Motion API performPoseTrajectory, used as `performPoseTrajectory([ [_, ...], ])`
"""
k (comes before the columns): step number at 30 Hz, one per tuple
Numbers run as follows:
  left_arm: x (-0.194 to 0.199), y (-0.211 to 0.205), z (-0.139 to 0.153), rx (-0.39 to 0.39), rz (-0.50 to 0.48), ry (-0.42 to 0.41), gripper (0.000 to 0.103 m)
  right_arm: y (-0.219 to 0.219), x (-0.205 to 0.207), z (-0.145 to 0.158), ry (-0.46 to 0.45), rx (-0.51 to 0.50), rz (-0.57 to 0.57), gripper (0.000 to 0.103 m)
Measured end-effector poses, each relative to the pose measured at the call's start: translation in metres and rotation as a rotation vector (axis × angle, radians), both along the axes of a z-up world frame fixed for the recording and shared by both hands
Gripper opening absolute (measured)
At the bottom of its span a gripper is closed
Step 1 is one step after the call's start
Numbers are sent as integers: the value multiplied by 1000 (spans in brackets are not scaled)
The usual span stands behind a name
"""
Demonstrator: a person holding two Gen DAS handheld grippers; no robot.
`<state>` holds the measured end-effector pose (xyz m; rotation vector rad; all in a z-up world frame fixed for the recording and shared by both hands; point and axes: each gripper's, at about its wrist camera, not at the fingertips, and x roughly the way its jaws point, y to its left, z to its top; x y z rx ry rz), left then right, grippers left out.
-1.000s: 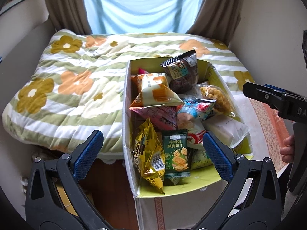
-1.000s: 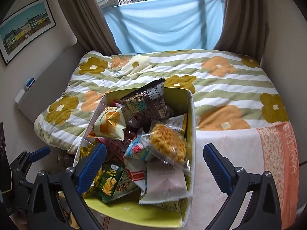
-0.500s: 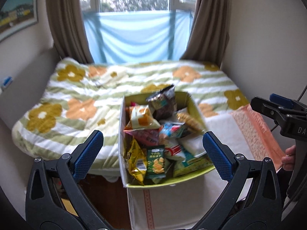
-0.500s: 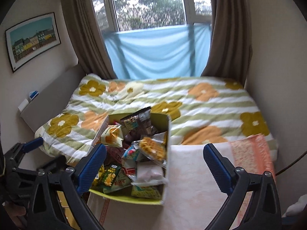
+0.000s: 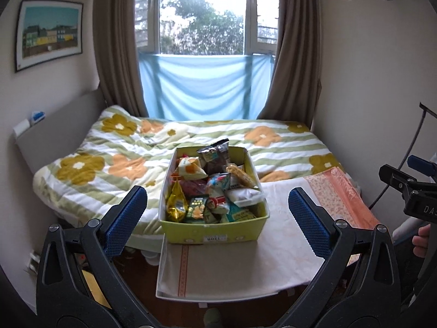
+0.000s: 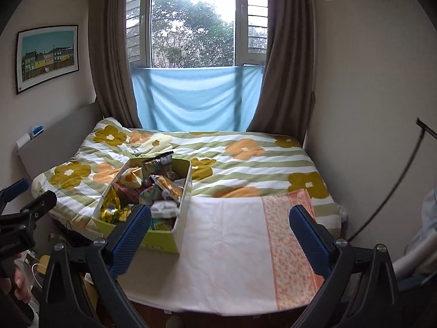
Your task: Organize snacks
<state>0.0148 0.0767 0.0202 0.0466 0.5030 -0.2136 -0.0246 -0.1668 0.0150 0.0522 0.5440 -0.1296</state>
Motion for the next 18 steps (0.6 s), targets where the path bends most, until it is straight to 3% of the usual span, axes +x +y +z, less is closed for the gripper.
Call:
performPoseTrajectory([
  [7, -31, -15, 6, 6, -6, -27, 103, -14, -25, -3, -25, 17, -17, 101],
  [18, -36, -30, 10, 5, -16, -35, 103, -22, -33, -5, -42, 18, -28, 101],
])
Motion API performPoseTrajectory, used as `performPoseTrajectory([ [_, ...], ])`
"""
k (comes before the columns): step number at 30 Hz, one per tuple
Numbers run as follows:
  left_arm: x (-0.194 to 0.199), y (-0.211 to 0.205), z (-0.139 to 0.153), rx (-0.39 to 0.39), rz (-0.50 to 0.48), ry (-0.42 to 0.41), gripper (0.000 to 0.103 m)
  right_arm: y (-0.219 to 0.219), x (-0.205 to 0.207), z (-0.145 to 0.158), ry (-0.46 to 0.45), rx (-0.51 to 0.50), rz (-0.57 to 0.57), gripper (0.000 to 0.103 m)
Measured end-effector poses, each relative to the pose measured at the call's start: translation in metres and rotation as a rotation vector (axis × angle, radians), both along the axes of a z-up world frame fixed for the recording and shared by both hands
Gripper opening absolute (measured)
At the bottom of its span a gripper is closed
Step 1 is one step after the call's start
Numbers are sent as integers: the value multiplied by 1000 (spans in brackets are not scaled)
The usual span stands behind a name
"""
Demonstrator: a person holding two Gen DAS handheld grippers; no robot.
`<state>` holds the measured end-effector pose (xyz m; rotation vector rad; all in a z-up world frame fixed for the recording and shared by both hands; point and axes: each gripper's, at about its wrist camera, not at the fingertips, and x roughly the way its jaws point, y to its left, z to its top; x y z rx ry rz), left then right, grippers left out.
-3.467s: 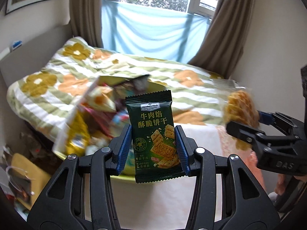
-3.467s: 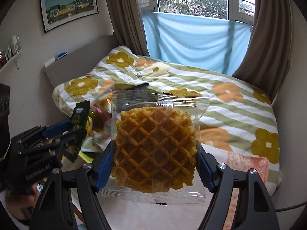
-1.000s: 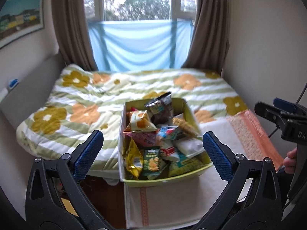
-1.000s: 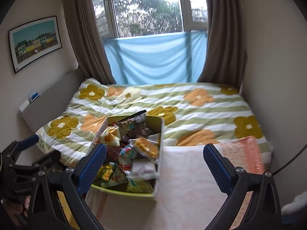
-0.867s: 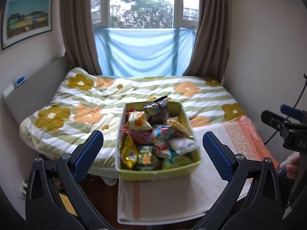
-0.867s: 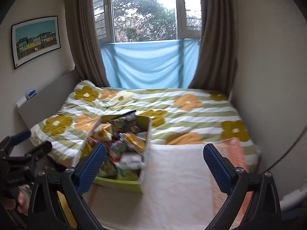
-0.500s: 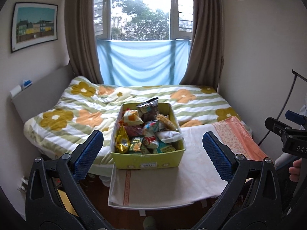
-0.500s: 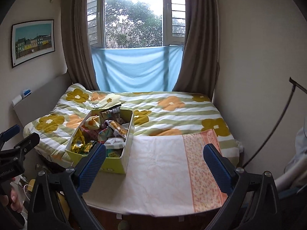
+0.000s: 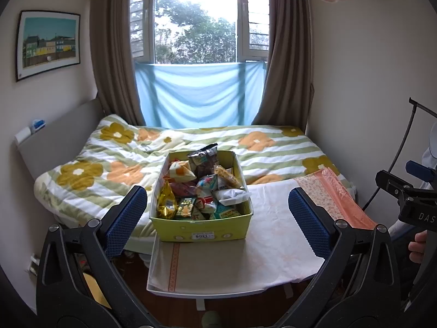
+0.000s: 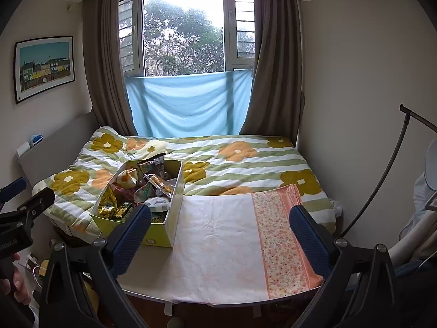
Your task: Organize snacks
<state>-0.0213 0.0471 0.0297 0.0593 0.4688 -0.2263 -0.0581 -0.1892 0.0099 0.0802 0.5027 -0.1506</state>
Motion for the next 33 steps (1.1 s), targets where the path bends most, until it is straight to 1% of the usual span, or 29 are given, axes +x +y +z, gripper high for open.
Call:
performPoseTrajectory([
  [28, 1, -2, -3, 4, -1, 7, 103, -5, -5, 0, -8, 6, -6, 101],
  [33, 2, -1, -3, 18, 1, 1, 103, -3, -4, 0, -4, 6, -4, 101],
])
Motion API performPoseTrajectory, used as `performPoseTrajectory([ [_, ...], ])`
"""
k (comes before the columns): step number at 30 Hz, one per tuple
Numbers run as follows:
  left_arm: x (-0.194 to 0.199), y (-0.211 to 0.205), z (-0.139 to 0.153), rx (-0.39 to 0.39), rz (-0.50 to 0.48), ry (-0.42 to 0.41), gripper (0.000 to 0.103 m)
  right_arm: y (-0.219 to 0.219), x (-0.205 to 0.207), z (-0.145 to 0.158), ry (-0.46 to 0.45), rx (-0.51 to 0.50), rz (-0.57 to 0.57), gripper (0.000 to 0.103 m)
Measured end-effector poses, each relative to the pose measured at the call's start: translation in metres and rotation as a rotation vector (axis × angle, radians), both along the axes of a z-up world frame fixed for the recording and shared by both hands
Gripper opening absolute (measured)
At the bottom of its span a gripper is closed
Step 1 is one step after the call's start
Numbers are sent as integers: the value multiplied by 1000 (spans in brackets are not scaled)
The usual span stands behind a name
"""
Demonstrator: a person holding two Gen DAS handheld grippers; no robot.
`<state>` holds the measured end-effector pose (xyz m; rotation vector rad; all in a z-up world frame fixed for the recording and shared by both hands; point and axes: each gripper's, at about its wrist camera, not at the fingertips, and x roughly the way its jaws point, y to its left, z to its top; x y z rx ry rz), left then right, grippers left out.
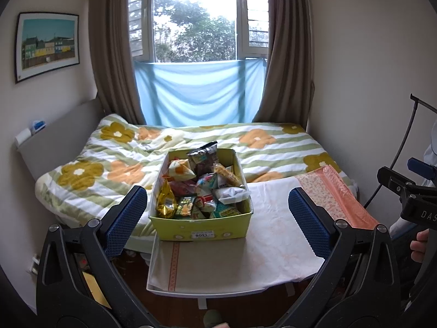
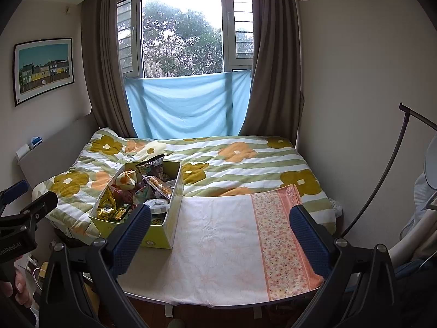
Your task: Organize snacks
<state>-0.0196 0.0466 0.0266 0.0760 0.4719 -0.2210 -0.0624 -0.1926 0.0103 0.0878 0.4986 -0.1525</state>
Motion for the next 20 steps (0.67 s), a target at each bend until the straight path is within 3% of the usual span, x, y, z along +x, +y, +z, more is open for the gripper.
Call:
performPoseTrajectory([
  [20, 21, 23, -9, -26, 22, 16, 103, 16, 23, -9, 51, 0, 17, 101],
])
